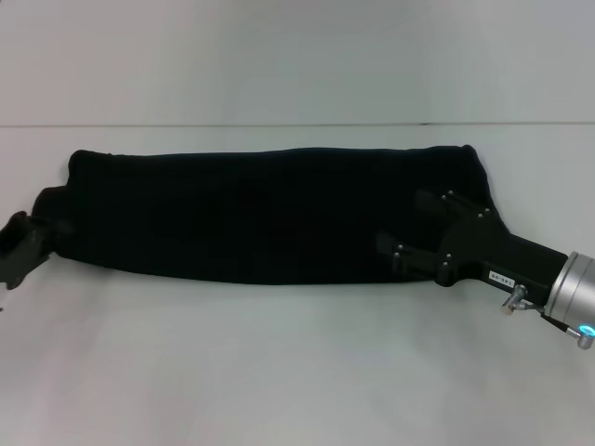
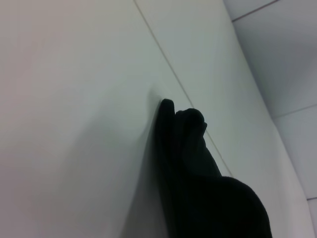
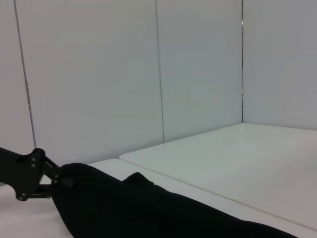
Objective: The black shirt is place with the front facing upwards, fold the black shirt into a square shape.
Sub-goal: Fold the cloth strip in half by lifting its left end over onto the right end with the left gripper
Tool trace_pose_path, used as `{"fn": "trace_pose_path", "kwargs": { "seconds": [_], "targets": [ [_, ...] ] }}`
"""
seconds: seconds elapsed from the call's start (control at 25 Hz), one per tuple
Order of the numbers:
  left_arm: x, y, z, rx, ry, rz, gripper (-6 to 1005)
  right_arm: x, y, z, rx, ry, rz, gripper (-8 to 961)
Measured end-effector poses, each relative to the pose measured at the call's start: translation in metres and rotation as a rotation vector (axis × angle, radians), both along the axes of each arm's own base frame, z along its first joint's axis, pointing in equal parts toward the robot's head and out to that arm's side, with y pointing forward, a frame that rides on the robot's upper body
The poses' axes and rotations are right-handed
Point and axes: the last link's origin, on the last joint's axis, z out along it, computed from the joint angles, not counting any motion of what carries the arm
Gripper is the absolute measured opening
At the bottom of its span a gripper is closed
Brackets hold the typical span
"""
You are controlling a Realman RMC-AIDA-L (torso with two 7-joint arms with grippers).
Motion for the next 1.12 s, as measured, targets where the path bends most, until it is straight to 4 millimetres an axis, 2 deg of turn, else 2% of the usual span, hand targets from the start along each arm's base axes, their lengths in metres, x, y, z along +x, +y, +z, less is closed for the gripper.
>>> {"fn": "trace_pose_path", "kwargs": {
  "seconds": [0.16, 0.48, 0.64, 0.76, 0.96, 1.0, 1.04, 1.12],
  "targets": [
    [-0.008, -0.005, 0.01, 0.026, 0.009, 0.013, 113, 0.002, 0.0, 0.002, 0.005, 0.008, -0.014, 941],
    [-0.035, -0.022, 0.048, 0.119, 0.045, 0.085, 114, 0.012, -0.004, 0.007, 0.026, 0.023, -0.057, 941],
    [-0.035, -0.024, 0.052, 0.128, 0.034, 0.081, 114, 0.019, -0.007, 0.01, 0.041, 0.038, -0.088, 941],
    [-0.024, -0.018, 0.053, 0.117, 0.007, 0.03, 114, 0.021, -0.008, 0.011, 0.042, 0.042, -0.101, 942],
    [0.014, 0.005, 0.055, 0.101, -0.085, -0.113, 113, 0.027, -0.014, 0.011, 0.043, 0.044, -0.121, 942],
    [0.04, 0.021, 0.053, 0.094, -0.129, -0.199, 113, 0.029, -0.015, 0.011, 0.044, 0.045, -0.126, 942],
    [0.04, 0.021, 0.053, 0.094, -0.129, -0.199, 113, 0.03, -0.016, 0.011, 0.047, 0.048, -0.133, 942],
    [0.068, 0.038, 0.046, 0.072, -0.158, -0.282, 112, 0.035, -0.019, 0.013, 0.054, 0.053, -0.149, 942]
  ]
}}
